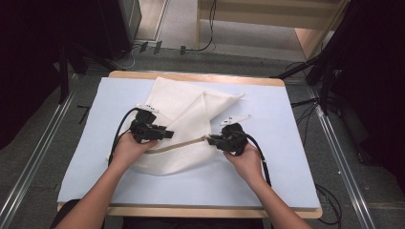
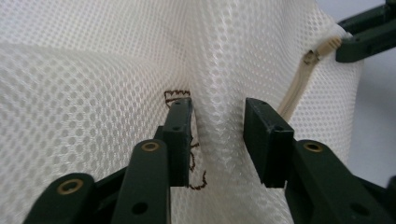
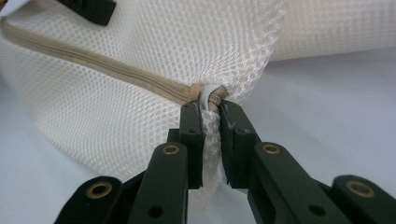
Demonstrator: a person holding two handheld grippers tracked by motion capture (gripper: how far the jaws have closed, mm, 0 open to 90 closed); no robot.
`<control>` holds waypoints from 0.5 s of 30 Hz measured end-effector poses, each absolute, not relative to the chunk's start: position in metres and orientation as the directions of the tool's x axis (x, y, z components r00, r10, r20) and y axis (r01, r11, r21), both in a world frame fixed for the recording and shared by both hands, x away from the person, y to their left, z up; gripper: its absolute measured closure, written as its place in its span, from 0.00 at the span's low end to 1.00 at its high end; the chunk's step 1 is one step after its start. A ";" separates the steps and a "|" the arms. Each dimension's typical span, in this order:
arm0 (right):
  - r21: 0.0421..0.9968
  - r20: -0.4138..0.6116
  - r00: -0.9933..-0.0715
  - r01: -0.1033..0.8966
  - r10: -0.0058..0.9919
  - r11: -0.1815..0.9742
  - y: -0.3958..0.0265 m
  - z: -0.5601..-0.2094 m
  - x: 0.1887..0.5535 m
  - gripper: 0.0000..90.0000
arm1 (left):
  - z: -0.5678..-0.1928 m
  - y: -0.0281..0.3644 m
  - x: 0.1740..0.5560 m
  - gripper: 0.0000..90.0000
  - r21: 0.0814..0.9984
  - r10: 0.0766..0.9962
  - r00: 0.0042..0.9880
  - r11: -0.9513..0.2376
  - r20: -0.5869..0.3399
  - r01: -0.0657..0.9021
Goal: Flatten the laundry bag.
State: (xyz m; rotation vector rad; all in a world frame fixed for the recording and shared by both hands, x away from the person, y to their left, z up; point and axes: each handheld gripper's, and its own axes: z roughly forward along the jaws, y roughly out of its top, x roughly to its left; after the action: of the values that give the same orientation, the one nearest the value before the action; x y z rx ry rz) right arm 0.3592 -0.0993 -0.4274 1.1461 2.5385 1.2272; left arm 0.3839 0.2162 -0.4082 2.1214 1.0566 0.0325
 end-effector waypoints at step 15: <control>0.673 0.235 -0.665 0.638 0.709 0.375 -0.173 -0.423 0.282 0.90 | -0.386 0.272 0.387 0.57 0.658 0.779 0.558 -0.264 -0.286 0.706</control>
State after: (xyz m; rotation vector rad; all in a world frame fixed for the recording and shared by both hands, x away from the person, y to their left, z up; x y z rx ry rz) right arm 0.2825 -0.1728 -0.4230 1.2408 2.5268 1.1702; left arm 0.3866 0.2720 -0.3862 2.0199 1.1907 0.1208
